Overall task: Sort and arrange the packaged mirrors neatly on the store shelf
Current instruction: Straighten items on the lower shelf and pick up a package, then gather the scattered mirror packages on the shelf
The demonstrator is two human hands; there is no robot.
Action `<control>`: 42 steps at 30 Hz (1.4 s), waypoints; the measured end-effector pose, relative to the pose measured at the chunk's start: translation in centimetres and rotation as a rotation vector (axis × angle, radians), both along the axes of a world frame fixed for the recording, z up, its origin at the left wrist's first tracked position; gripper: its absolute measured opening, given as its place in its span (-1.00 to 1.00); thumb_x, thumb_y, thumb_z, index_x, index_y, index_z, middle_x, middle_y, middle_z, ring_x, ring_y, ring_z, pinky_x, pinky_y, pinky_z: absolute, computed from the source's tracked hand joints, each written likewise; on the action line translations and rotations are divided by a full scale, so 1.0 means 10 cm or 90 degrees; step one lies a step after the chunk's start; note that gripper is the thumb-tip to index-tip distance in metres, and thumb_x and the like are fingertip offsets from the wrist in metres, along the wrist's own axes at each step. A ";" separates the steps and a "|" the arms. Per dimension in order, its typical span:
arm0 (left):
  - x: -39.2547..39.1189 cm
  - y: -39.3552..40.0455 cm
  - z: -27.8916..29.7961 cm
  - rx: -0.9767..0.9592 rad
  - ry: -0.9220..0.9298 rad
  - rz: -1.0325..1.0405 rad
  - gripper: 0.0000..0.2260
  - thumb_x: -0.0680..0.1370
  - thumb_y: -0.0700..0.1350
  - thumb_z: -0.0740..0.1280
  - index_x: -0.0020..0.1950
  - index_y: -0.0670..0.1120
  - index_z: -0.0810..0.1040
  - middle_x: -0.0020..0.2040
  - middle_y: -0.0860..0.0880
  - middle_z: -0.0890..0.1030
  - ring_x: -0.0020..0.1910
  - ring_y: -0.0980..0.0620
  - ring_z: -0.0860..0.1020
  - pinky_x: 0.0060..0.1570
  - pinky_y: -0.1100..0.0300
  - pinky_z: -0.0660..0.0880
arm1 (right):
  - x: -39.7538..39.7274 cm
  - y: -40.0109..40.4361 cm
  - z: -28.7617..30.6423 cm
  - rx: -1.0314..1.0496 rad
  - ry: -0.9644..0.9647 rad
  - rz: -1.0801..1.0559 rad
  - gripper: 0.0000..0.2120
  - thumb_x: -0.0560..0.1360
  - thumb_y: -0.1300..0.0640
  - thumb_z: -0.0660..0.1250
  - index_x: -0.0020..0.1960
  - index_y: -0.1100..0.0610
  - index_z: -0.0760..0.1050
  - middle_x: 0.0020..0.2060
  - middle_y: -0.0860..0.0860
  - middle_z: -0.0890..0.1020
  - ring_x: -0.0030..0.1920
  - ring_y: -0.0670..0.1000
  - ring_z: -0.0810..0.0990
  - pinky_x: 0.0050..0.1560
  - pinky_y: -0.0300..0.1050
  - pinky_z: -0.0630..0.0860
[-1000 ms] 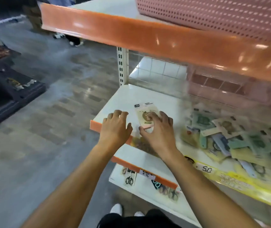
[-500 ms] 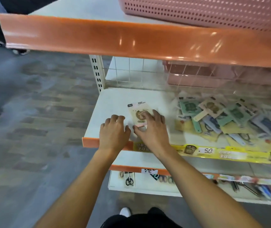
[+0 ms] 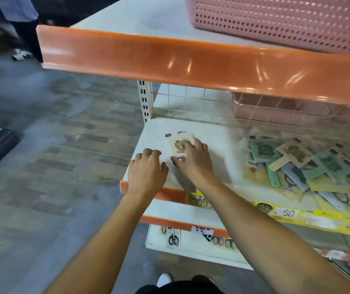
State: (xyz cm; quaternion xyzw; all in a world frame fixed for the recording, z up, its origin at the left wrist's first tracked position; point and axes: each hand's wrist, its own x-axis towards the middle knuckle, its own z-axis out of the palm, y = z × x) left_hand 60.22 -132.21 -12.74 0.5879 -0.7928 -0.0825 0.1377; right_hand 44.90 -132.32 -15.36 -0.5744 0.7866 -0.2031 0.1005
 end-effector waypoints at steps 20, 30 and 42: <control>-0.50 -0.18 0.08 0.013 0.073 -0.136 -0.62 0.55 -0.01 0.29 0.34 -0.09 0.43 0.29 -0.10 0.48 0.22 -0.20 0.46 0.13 -0.06 0.42 | -0.38 0.39 0.17 -0.102 -0.017 -0.105 -0.60 0.52 -0.06 0.30 0.32 0.04 0.46 0.32 0.00 0.45 0.33 0.11 0.36 0.26 0.04 0.37; -1.48 0.36 0.13 0.006 0.105 -0.333 -0.60 0.57 -0.01 0.26 0.37 -0.10 0.41 0.31 -0.13 0.46 0.20 -0.20 0.47 0.07 -0.06 0.47 | -1.00 1.25 0.43 -0.161 0.066 -0.240 -0.60 0.50 0.00 0.36 0.28 0.16 0.51 0.11 0.13 0.62 0.11 0.22 0.58 -0.01 0.03 0.53; -2.59 1.13 0.13 -0.004 0.073 -0.383 -0.62 0.53 -0.01 0.26 0.32 -0.10 0.45 0.20 -0.16 0.51 0.15 -0.24 0.49 0.03 -0.07 0.47 | -2.02 2.21 0.43 -0.084 0.030 -0.331 -0.59 0.54 -0.07 0.28 0.34 0.05 0.45 0.22 0.08 0.55 0.22 0.20 0.48 0.10 0.06 0.50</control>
